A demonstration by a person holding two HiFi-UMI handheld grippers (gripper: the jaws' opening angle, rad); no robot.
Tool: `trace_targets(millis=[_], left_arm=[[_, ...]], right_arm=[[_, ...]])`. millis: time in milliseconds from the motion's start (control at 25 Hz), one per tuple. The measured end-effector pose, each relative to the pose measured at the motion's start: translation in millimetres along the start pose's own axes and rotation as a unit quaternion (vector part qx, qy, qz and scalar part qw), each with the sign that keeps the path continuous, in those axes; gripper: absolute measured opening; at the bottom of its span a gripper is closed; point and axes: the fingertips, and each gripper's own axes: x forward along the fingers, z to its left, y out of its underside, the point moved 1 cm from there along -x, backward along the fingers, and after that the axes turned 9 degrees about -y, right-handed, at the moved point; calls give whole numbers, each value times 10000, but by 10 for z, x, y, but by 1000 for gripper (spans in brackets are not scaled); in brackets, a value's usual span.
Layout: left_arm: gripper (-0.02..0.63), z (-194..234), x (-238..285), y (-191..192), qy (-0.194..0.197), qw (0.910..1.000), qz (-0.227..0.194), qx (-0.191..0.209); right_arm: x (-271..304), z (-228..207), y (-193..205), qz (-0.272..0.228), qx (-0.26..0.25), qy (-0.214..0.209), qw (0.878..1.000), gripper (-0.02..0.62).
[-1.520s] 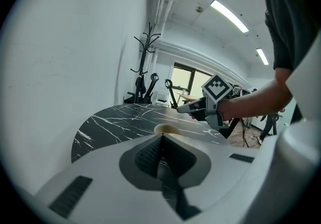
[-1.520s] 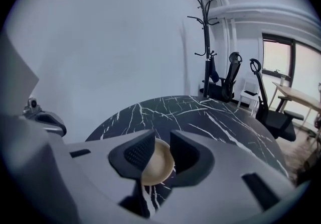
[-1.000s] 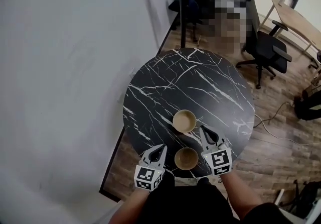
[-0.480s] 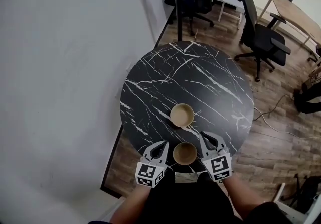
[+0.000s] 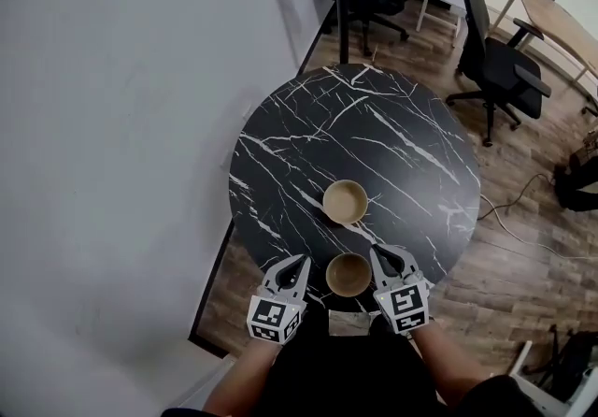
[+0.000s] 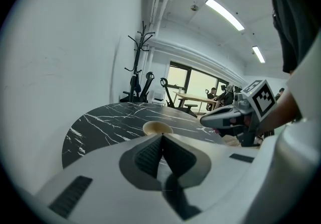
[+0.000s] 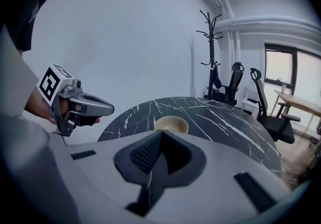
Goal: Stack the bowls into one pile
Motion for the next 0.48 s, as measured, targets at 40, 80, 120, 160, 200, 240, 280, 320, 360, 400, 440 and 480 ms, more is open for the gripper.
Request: trace_targets(millis=[40, 80, 120, 160, 200, 240, 280, 320, 360, 400, 440, 480], left_arm=[[14, 8, -28, 36, -33, 10000, 25, -28], [14, 12, -53, 69, -59, 10000, 48, -50], [14, 11, -75, 98, -76, 9999, 66, -67], [14, 6, -95, 119, -85, 9999, 78, -81], [14, -4, -113, 132, -85, 9999, 83, -95], [14, -15, -130, 137, -80, 9999, 80, -111], [14, -27, -148, 137, -75, 9999, 73, -127], [14, -40, -164, 136, -68, 9999, 66, -139], [14, -54, -178, 135, -58, 9999, 58, -145], [14, -68, -190, 134, -46, 9999, 51, -144], [14, -77, -199, 133, -36, 9999, 45, -134], [14, -79, -206, 133, -31, 9999, 41, -123]], right_arm=[[17, 11, 49, 102, 75, -38, 9999, 8], [36, 25, 101, 205, 163, -90, 9996, 9], [57, 42, 157, 297, 256, -158, 9991, 19], [81, 61, 214, 382, 338, -230, 9984, 31], [106, 78, 275, 475, 406, -295, 9976, 43], [132, 92, 338, 582, 473, -351, 9966, 59], [157, 105, 403, 698, 541, -397, 9953, 72], [179, 115, 466, 815, 603, -433, 9939, 89], [195, 122, 526, 925, 657, -456, 9925, 103], [207, 127, 583, 1023, 701, -470, 9912, 112], [218, 129, 638, 1115, 736, -479, 9899, 117], [231, 132, 690, 1203, 767, -489, 9886, 121]])
